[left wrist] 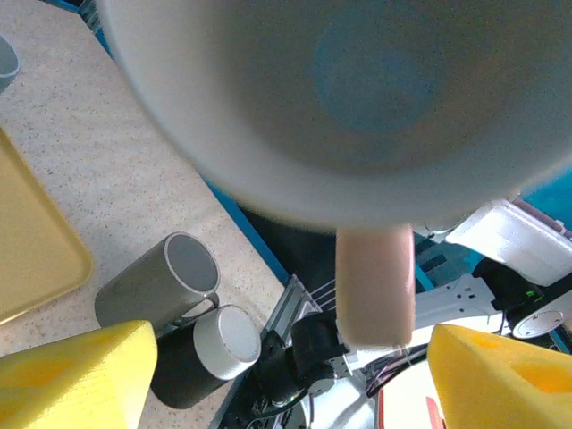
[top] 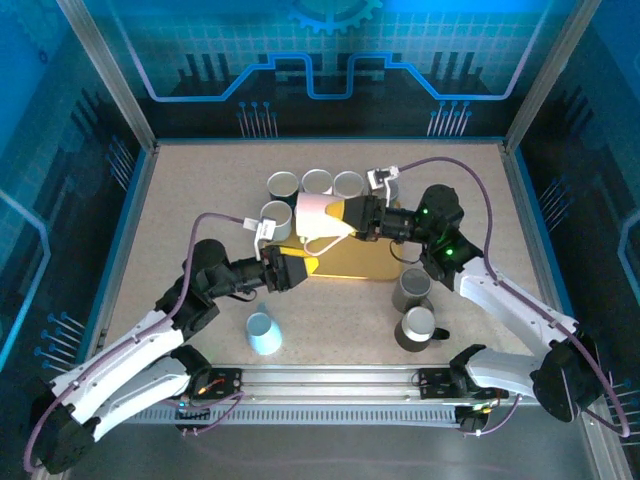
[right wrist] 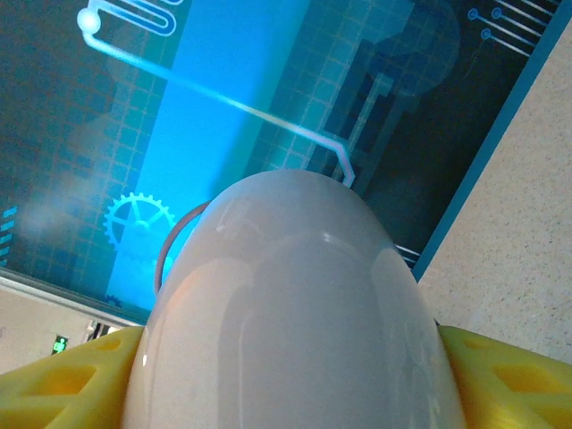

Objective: Turn the mug right side up

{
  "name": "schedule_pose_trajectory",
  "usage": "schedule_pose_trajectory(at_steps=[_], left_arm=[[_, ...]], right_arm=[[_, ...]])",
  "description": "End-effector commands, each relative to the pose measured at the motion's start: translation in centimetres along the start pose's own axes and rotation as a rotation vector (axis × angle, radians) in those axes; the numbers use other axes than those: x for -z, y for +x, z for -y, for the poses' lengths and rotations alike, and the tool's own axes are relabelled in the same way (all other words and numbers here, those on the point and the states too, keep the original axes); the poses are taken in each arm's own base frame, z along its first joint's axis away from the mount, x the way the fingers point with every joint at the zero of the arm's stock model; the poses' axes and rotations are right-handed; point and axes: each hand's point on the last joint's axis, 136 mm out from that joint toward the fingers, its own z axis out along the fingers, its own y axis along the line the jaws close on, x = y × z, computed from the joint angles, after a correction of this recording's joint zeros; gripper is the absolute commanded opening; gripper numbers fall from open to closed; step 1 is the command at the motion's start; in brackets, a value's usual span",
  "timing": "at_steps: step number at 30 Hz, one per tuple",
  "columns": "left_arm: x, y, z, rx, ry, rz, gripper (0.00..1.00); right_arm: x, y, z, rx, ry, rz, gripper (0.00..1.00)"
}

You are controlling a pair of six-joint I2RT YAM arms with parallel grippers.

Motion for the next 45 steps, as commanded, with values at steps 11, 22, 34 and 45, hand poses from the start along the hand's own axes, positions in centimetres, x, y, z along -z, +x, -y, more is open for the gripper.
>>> schedule_pose_trajectory(at_steps=[11,22,34,45], left_arm=[[0.0,-2.5,3.2,-0.042,0.148,0.078,0.30],[0.4,-1.8,2.7,-0.060,0.130,0.067,0.00],[0.4,-1.8,0.7,-0.108,-0.057,0.008,0.00],[0.1,-2.5,0.3,-0.170,-0.153,-0.047,0.00]], right_arm=[[-0.1,1.4,-1.6,0.076,-0.084,0.020,0.13],[-0.7,2.8,-0.5,0.097,-0.070,-0.018,0.32],[-0.6,3.8,2.5,0.153,0.127,-0.081,0.60],[0.7,3.2,2.2,0.251,0.239,-0.076,1.00]])
